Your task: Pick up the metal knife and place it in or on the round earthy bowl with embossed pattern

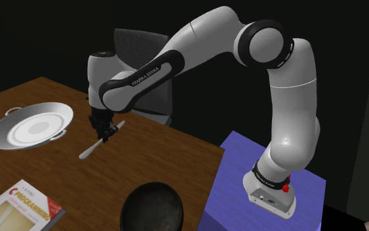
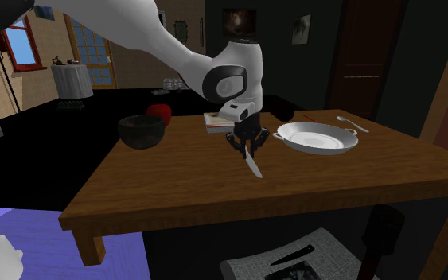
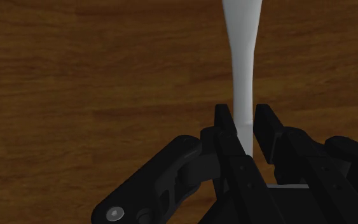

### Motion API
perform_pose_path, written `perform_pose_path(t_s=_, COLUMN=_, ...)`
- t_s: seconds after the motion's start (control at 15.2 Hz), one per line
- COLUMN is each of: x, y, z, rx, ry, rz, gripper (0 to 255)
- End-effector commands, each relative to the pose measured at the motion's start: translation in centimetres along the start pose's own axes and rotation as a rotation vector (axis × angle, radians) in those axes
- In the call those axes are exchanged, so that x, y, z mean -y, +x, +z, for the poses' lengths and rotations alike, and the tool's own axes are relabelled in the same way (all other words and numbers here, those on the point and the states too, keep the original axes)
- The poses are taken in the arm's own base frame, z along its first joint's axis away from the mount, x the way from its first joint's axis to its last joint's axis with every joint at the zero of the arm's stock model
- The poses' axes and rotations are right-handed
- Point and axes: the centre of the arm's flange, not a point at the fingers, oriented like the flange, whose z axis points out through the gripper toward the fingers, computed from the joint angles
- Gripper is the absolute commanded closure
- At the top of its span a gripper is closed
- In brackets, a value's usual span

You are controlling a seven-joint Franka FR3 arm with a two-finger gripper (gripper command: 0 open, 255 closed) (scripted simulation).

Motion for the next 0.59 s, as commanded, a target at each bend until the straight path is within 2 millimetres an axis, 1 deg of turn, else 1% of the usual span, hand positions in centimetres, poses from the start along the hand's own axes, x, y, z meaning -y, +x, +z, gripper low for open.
perform_pose_path(t_s=0.0, x=0.0, y=0.3, z=0.5, rx=-0.003, ry=-0.011, rz=0.003, gripper=255)
perform_pose_path(t_s=0.53, x=0.5, y=-0.6, z=-3.6, rx=-0.003, ry=-0.011, rz=0.003, gripper=255)
